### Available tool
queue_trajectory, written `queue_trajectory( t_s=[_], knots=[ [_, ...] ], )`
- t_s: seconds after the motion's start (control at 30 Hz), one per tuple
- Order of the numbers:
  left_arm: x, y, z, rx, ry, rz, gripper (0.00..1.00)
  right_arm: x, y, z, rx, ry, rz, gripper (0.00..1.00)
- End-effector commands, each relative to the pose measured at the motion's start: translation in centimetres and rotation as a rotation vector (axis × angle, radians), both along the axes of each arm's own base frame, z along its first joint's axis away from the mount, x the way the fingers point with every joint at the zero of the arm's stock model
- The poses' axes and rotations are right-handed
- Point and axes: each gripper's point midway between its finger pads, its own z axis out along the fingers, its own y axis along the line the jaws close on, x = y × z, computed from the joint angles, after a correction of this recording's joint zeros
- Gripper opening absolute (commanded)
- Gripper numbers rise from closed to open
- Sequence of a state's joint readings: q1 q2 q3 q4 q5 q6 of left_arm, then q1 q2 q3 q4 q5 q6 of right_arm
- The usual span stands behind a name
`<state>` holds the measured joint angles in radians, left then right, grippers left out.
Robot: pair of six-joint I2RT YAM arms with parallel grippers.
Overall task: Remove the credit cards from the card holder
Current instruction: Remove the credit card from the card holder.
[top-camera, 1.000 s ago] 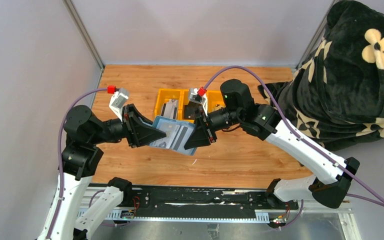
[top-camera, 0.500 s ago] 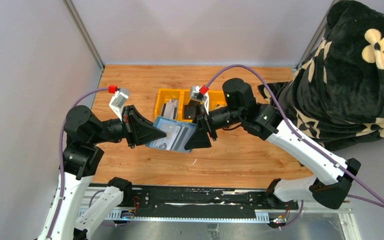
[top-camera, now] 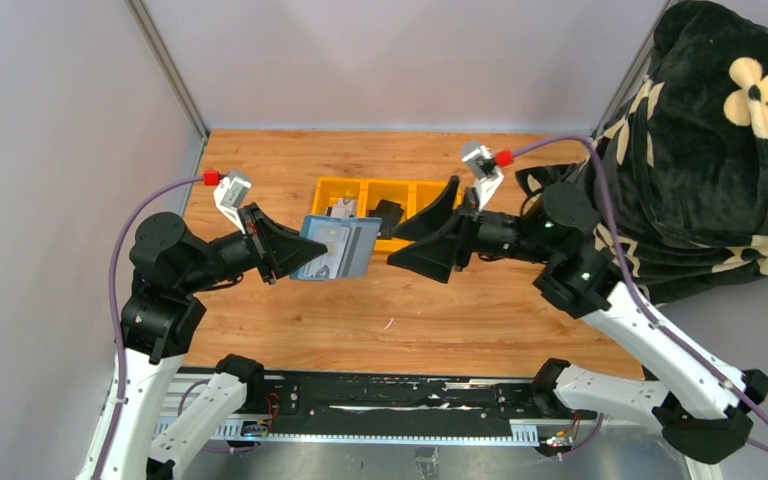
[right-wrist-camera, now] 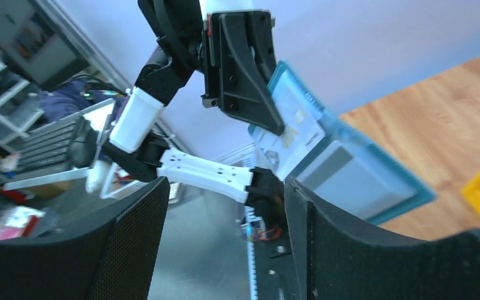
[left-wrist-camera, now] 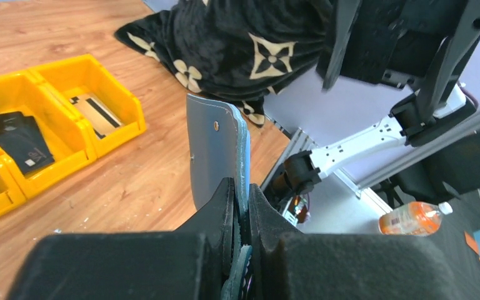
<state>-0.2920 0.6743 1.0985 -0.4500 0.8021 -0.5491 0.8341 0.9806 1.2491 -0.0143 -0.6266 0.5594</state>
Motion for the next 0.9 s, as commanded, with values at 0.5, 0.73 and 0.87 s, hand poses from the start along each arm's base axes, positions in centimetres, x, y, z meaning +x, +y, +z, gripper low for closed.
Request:
queue_trajectory(
  t_s=[0.5, 0.73, 0.87],
  knots=[
    [-1.3, -0.4, 2.9, -0.096, -0.053, -0.052, 0.00, -1.6, 7.7, -4.6, 0.044, 0.212, 0.202, 0.68],
    [-2.8, -0.9, 4.3, -0.141, -0.053, -0.141, 0.00, -1.4, 8.1, -5.0, 0.040, 0.216, 0.207, 0.65],
    [-2.9, -1.0, 3.9, -0.140, -0.044, -0.154, 0.00, -1.9, 8.2, -3.8, 0.112, 0.209, 0.252, 0.42]
  ],
)
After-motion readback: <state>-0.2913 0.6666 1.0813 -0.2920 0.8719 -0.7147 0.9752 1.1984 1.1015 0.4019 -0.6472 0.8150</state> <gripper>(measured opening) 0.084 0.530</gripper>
